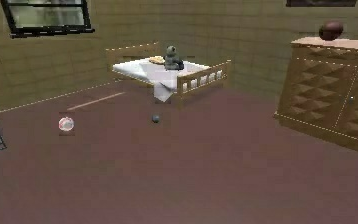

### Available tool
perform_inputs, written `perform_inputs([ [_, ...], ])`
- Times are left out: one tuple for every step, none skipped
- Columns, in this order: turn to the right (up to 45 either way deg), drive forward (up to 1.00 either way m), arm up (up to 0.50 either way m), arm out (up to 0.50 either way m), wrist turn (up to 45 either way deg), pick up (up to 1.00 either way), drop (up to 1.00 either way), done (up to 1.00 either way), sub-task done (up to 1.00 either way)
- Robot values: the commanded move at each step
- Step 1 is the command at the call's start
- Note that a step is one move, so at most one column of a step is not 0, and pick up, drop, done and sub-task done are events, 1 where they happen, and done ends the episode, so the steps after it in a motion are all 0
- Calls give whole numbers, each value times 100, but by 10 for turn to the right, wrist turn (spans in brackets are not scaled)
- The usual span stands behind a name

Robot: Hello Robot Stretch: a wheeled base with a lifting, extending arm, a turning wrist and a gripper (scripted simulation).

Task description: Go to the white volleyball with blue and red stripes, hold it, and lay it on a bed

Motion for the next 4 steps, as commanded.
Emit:
perform_inputs([
  [-360, 0, 0, 0, 0, 0, 0, 0, 0],
  [0, 100, 0, 0, 0, 0, 0, 0, 0],
  [0, 90, 0, 0, 0, 0, 0, 0, 0],
  [-450, 0, 0, 0, 0, 0, 0, 0, 0],
])
